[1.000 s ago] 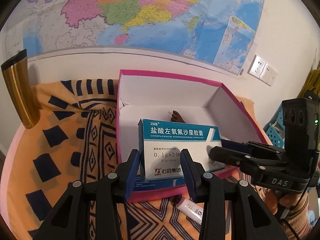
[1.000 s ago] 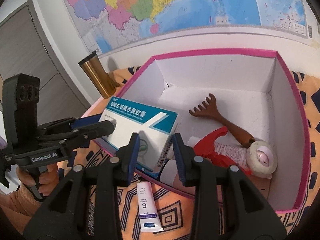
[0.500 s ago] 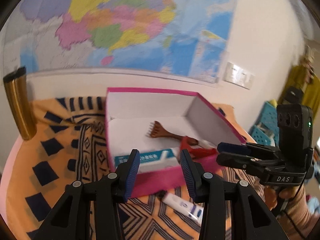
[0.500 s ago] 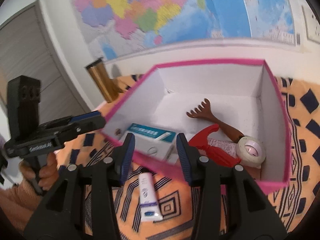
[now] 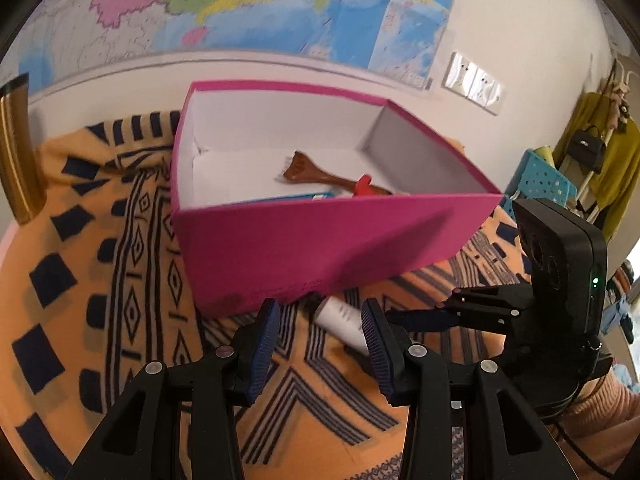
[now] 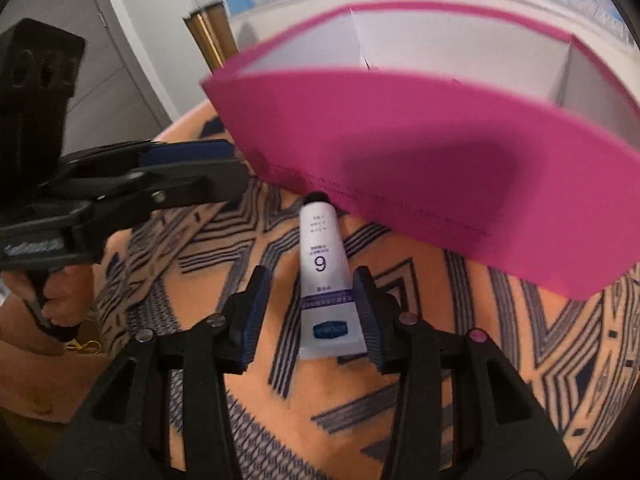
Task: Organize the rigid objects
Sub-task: 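Move the right gripper to the small white tube and grasp it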
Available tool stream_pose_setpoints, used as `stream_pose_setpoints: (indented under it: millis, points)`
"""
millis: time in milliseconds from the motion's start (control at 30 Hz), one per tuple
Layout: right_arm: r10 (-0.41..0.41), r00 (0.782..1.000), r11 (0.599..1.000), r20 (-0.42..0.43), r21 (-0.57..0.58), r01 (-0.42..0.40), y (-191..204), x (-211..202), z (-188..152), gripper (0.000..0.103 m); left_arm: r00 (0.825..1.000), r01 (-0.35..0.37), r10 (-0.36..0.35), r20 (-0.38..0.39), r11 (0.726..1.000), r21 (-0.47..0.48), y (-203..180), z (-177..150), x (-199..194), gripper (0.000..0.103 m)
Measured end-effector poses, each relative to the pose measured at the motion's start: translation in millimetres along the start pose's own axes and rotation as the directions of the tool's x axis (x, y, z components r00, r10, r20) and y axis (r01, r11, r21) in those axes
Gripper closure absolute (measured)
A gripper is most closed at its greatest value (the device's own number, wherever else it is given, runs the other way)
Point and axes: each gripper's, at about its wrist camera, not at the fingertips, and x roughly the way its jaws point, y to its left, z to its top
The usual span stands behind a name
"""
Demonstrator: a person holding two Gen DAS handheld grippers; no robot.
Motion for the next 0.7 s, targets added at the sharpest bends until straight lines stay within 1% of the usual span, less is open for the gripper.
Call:
stream_pose_setpoints:
  millis: [67, 100, 133, 167, 233, 300, 367, 433, 533, 600, 633, 700]
  points:
    - [0.000, 1.000, 1.000, -0.014, -0.012, -0.001, -1, 6, 1, 0.058, 1.000, -0.002, 0.002, -0.008, 1.000, -0.003, 2, -2, 1, 0.060]
    - [-0.004, 1.000, 1.000, -0.012, -0.021, 0.004, -1, 6, 1, 0.060, 1.000, -0.003, 0.002, -0.014, 1.000, -0.005, 3, -3, 2, 0.060]
    - [-0.015, 1.000, 0.999, -0.011, -0.034, 0.015, -1, 5, 1, 0.069, 1.000, -0.001, 0.001, -0.020, 1.000, -0.006, 3, -4, 4, 0.060]
    - [-0.020, 1.000, 0.999, -0.018, -0.051, 0.019, -2, 4, 0, 0.071, 1.000, 0.005, -0.005, -0.027, 1.000, -0.005, 2, -5, 6, 0.060]
    - [-0.015, 1.000, 0.997, -0.024, -0.074, 0.014, -2, -1, -3, 0.071, 0.999, 0.015, -0.015, -0.036, 1.000, -0.001, 1, -8, 7, 0.060]
    - [-0.030, 0.999, 0.993, -0.032, -0.116, 0.026, -2, -7, -10, 0.071, 0.998, 0.033, -0.032, -0.049, 0.999, 0.008, -3, -8, 12, 0.060]
    - [-0.022, 0.998, 0.989, -0.051, -0.146, 0.014, -5, -14, -18, 0.071, 0.997, 0.047, -0.046, -0.062, 0.999, 0.024, -9, -8, 17, 0.060]
    - [-0.028, 0.998, 0.987, -0.055, -0.157, 0.019, -11, -24, -25, 0.071, 0.995, 0.066, -0.063, -0.079, 0.997, 0.044, -17, -8, 24, 0.060]
    - [-0.058, 0.997, 0.991, -0.041, -0.121, 0.052, -26, -40, -35, 0.070, 0.992, 0.092, -0.085, -0.098, 0.993, 0.072, -29, -9, 32, 0.060]
    - [-0.059, 0.998, 0.996, -0.029, -0.072, 0.057, -35, -52, -43, 0.066, 0.989, 0.110, -0.100, -0.107, 0.990, 0.087, -37, -7, 38, 0.060]
    - [-0.060, 0.998, 0.997, -0.019, -0.043, 0.059, -39, -58, -48, 0.061, 0.988, 0.117, -0.107, -0.109, 0.989, 0.091, -39, -5, 39, 0.060]
    - [-0.063, 0.998, 0.998, -0.002, 0.007, 0.063, -45, -68, -58, 0.061, 0.986, 0.135, -0.124, -0.113, 0.986, 0.097, -43, -4, 42, 0.060]
